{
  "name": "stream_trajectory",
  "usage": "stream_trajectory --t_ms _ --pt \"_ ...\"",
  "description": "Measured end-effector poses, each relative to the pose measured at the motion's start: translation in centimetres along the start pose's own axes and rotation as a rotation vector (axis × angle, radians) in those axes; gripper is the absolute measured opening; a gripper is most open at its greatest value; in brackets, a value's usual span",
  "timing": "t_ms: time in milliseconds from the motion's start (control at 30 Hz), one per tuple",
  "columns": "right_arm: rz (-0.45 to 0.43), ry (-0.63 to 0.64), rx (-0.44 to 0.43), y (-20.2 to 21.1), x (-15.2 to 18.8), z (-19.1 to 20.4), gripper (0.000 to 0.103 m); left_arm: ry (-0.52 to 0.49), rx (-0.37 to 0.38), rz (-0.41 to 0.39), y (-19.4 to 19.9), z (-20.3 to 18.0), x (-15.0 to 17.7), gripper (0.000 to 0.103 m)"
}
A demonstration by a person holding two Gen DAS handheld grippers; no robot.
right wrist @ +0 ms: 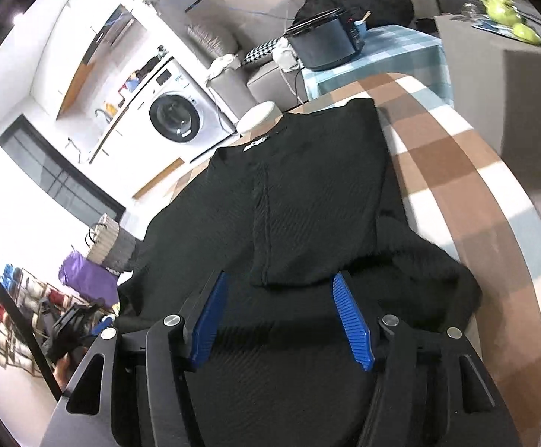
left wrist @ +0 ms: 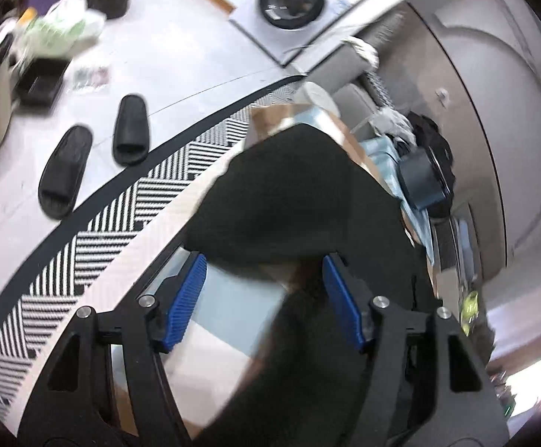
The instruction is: Fold small clothes
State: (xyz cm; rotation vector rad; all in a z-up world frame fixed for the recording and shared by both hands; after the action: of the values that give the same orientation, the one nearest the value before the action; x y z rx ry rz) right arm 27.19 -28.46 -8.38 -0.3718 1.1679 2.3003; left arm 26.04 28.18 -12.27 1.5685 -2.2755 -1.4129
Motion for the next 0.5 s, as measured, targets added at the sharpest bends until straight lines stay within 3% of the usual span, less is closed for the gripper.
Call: stream_trajectory --t_ms 133,267,300,333,367,433,500 --pt "-0.009 -0.010 0.028 0.8 0.7 -0.8 0.060 0.041 -0.054 -0.002 -1.9 2.3 -1.1 0.063" --pt "-0.013 -0.027 0.040 1.4 1.2 -1.4 0.060 0.061 -0.058 0.051 -4.6 3.6 -1.7 0.063" --pt "-0.016 -0.032 0.043 1.5 1.3 -1.5 0.060 0.067 -0.060 0.065 -5.5 3.8 -1.8 0.058" --pt "-0.019 -0.036 0.046 1.4 1.2 -1.7 0.060 0.072 -0.059 0.069 -6.1 3.8 -1.8 0.044" --pt "-0.023 -0.038 0.050 1.4 1.3 -1.9 0.060 0.080 -0.052 0.074 -6.7 3.6 -1.8 0.039" --pt "-0.029 -0.042 0.060 1.4 1.3 -2.1 0.060 0.082 -0.038 0.038 -6.9 3.3 -2.1 0.019" --pt "-0.031 -0.049 0.066 1.6 1.4 -2.3 0.060 0.033 -0.056 -0.004 -6.5 2.3 -2.5 0.017"
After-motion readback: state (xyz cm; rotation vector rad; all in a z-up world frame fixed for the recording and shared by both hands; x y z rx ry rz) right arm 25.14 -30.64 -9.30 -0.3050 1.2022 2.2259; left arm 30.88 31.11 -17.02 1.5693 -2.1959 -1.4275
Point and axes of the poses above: each gripper's, at about its wrist camera, not at the fingertips, and y roughly against the way its jaws point, z to its left, x to its underside, the point moved 4 cm from there along -y, roughly the way its jaws point, and after that the axes turned 6 degrees about -y, right-handed, at the moved point
